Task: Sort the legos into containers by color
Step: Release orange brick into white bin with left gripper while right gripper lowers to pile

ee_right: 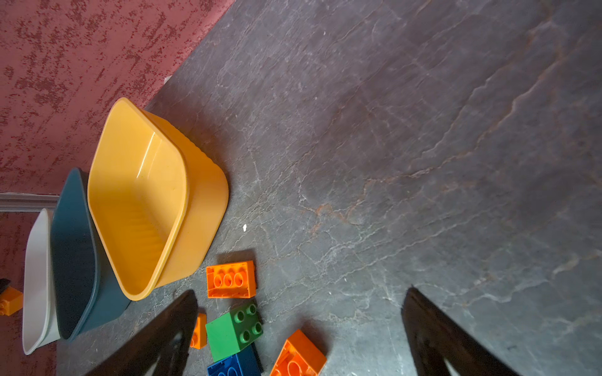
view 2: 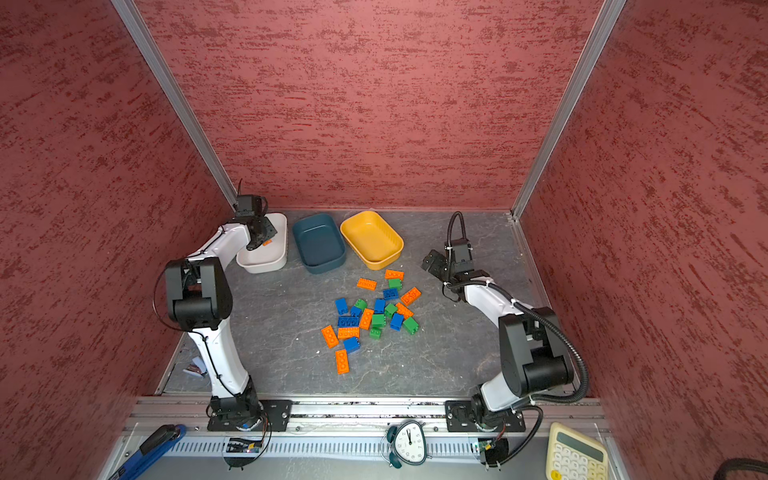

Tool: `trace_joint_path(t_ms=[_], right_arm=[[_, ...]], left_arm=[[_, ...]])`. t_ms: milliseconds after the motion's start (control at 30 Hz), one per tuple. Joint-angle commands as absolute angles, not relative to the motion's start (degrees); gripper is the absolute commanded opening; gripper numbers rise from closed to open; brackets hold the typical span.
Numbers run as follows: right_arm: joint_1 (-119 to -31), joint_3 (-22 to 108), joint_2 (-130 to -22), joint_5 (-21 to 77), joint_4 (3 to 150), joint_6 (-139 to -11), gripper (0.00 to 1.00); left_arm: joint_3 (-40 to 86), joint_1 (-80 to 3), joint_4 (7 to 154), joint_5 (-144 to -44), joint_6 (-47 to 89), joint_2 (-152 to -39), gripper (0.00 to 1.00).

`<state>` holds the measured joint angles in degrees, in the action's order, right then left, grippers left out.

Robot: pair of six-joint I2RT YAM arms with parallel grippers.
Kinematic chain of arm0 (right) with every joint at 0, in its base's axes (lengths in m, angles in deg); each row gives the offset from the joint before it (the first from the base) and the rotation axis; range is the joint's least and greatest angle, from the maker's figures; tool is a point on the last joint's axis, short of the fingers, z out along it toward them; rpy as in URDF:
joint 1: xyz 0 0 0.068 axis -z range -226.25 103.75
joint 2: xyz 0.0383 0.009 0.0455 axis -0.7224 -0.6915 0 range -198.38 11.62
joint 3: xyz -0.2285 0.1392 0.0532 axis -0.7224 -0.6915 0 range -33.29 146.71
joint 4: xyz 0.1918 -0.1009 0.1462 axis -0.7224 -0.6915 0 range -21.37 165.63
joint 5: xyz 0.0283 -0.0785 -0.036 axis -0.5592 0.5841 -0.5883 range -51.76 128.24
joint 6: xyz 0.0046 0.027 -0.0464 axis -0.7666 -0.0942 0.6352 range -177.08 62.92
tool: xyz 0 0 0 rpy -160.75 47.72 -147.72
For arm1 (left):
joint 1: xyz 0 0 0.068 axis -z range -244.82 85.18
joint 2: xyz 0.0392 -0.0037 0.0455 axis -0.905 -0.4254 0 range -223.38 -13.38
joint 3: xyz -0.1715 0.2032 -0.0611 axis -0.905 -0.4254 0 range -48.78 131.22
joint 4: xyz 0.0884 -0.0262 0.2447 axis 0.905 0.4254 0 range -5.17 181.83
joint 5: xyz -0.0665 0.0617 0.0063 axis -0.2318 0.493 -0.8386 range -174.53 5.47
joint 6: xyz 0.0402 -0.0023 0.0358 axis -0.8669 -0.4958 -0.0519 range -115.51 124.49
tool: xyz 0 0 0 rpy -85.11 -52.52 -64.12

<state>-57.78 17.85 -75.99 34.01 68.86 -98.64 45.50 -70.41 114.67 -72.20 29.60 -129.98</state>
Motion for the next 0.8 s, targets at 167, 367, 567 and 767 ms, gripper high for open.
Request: trace_joint_path(t_ms=[167, 367, 567, 767], right_arm=[[-58.1, 16.9, -73.2, 34.2, 68.9, -98.1, 0.99], [-58.9, 15.7, -72.7, 30.9, 71.4, -96.7, 0.99], [-61.0, 15.1, -73.7, 34.6, 68.3, -98.3, 0.97], [-64.7, 14.4, -75.6, 37.9, 64.9, -99.7, 0.93]], left_arm=[[40.2, -70.0, 112.2, -74.9, 30.1, -124.4, 0.80], [35.2, -67.6, 110.9, -76.4, 27.7, -117.1, 1.00], [26.2, -58.7, 109.0, -72.6, 25.6, -107.9, 0.99], [20.9, -47.8, 109.3, -67.6, 26.0, -104.2, 0.99]])
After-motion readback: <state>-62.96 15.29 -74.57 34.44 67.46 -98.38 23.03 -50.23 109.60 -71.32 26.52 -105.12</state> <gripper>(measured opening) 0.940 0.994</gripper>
